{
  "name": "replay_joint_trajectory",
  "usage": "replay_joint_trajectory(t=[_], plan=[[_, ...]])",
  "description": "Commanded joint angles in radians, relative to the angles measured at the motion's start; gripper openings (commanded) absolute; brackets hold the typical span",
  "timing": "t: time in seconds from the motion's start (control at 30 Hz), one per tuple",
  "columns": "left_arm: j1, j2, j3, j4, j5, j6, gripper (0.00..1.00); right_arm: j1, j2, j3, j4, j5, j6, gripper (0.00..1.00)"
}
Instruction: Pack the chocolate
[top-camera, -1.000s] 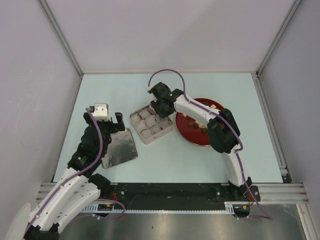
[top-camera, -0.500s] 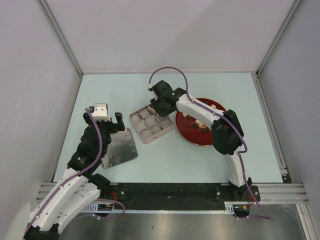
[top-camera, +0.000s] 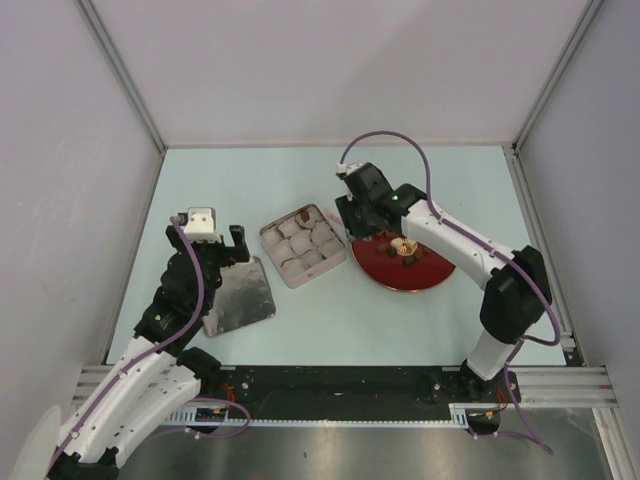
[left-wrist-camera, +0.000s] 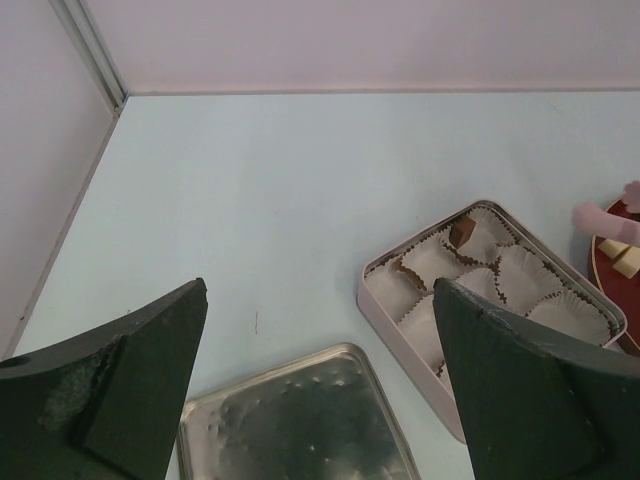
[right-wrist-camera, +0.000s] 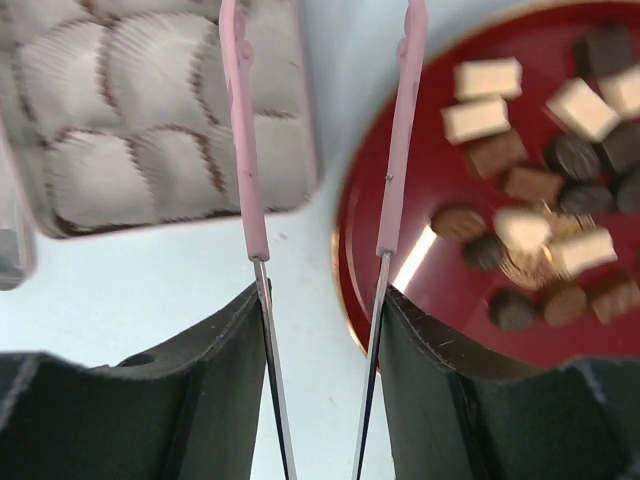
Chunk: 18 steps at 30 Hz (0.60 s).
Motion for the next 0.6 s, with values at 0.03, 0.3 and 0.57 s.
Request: replay_joint_trajectory(t=[0.03, 0.3, 0.57], plan=[[0.006, 0.002, -0.003, 0.028, -0.001, 0.006, 1.00, -0.042, -0.142, -0.119, -0.052, 0.097, 0.081, 0.49], [0.006, 0.010, -0.003, 0.028, 0.005, 0.005, 1.00, -0.083, -0.269, -0.309, -0.132, 0.151, 0.166, 0.48], [0.006, 0.016, -0.003, 0.030, 0.012, 0.001, 1.00, -0.123, -0.300, -0.415, -0.129, 0.145, 0.178, 0.43]])
